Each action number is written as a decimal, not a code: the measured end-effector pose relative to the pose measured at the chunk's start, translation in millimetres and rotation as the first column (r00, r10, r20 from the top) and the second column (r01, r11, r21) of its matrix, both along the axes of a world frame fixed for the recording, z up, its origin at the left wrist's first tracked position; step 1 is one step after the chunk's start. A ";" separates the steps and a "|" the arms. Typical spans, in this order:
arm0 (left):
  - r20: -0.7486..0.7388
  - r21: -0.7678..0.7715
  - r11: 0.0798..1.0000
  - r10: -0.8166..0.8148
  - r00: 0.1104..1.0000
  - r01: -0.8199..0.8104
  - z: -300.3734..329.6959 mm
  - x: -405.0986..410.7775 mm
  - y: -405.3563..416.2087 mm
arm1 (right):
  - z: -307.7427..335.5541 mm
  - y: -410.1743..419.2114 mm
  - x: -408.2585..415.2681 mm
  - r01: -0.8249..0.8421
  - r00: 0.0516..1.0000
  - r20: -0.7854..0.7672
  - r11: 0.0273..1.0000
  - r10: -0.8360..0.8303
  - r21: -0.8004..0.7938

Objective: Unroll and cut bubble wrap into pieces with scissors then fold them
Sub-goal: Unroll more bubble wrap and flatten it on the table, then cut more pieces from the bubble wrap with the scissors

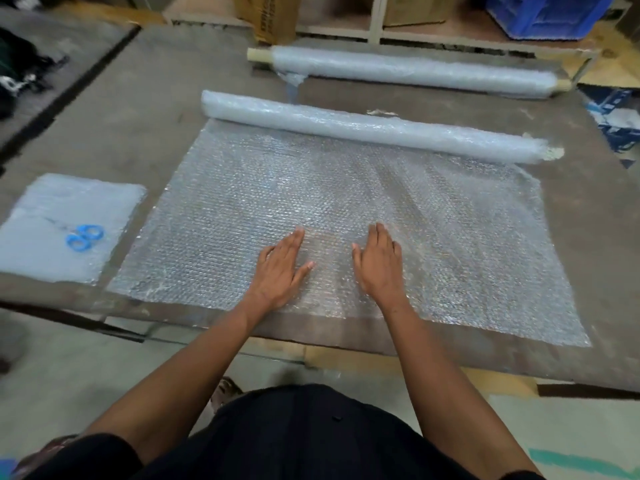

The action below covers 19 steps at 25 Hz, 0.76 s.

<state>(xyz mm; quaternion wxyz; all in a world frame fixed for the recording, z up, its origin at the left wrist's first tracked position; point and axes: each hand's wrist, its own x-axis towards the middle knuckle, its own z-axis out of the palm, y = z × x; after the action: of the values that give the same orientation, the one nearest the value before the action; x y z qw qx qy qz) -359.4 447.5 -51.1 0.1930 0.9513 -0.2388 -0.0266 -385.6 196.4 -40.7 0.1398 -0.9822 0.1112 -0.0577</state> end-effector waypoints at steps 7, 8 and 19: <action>-0.033 -0.104 0.954 0.280 0.960 -0.281 5.1 28.4 160.9 | 3.1 181.0 64.5 -0.209 0.978 0.032 0.978 0.208 0.011; -0.023 -0.096 0.947 0.306 0.952 -0.307 4.3 33.2 187.0 | 3.2 212.7 72.1 -0.232 0.972 0.029 0.973 0.232 0.018; 0.108 -0.206 0.751 0.655 0.748 -0.628 -10.2 84.1 436.5 | 11.9 509.6 150.0 -0.568 0.819 0.062 0.792 0.570 0.225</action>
<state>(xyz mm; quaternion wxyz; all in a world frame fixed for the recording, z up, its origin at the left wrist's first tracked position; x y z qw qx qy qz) -275.2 883.9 -61.2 0.2427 0.9556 0.0861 0.1431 -235.6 706.1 -28.8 0.2643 -0.9470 -0.1827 0.0048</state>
